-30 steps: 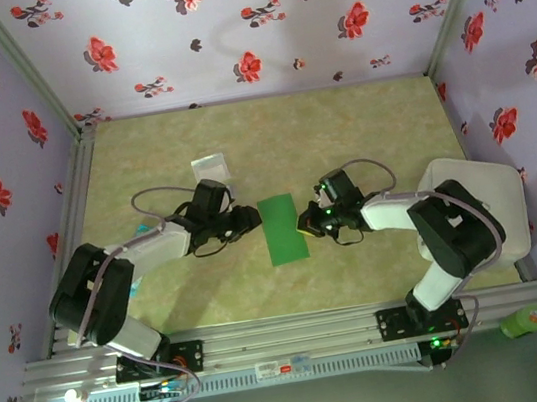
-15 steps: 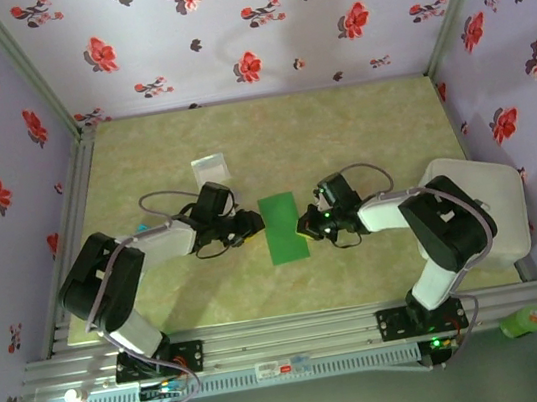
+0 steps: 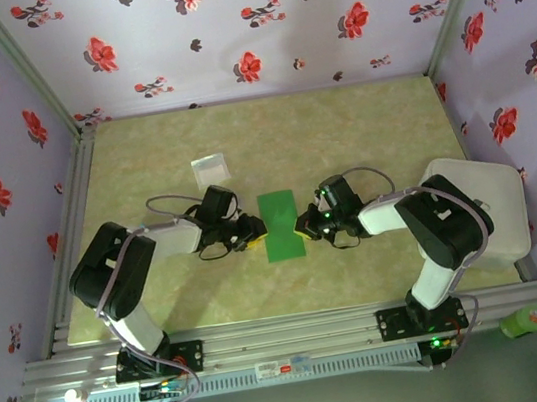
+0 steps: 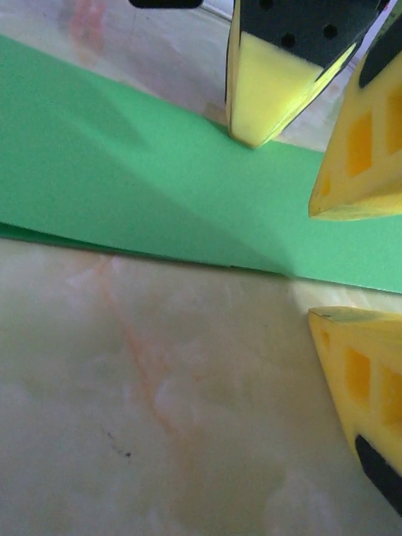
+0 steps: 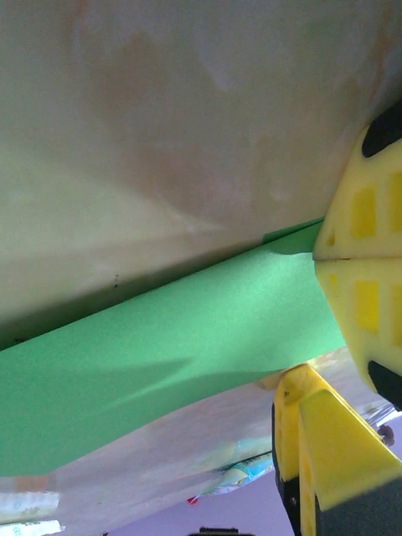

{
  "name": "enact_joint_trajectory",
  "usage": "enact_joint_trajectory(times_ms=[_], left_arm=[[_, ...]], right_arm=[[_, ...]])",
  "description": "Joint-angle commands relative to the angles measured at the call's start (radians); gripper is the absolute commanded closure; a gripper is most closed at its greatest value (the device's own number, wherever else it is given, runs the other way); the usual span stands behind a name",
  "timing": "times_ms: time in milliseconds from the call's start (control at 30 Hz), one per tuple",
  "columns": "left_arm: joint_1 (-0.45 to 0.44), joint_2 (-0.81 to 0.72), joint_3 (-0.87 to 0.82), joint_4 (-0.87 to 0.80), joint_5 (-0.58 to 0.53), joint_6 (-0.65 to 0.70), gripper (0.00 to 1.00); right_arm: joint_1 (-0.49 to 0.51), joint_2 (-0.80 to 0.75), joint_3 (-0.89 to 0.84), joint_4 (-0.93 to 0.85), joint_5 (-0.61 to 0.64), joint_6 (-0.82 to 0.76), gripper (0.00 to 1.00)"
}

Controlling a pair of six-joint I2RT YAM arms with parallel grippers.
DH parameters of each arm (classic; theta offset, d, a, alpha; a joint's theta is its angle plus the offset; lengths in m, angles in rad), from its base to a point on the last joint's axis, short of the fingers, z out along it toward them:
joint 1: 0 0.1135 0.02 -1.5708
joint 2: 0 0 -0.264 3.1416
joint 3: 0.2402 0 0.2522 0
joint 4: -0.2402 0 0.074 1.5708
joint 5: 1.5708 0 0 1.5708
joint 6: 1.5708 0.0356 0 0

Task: Fold a paper plane with a square sheet of paper (pick it up from the middle)
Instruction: Turn over the paper at the center of the table.

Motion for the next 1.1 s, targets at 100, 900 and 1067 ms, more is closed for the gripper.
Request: enact_joint_trajectory(times_ms=[100, 900, 1067], left_arm=[[-0.006, 0.034, 0.010, 0.052, 0.024, -0.024, 0.71], [-0.010, 0.070, -0.003, 0.134, 0.035, -0.058, 0.79], [-0.009, 0.063, -0.019, 0.162, 0.031, -0.069, 0.80]], right_arm=[[0.005, 0.051, -0.038, -0.071, 0.057, 0.015, 0.93], [0.005, 0.031, 0.002, -0.166, 0.084, -0.019, 0.95], [0.005, 0.028, 0.000, -0.167, 0.086, -0.019, 0.94]])
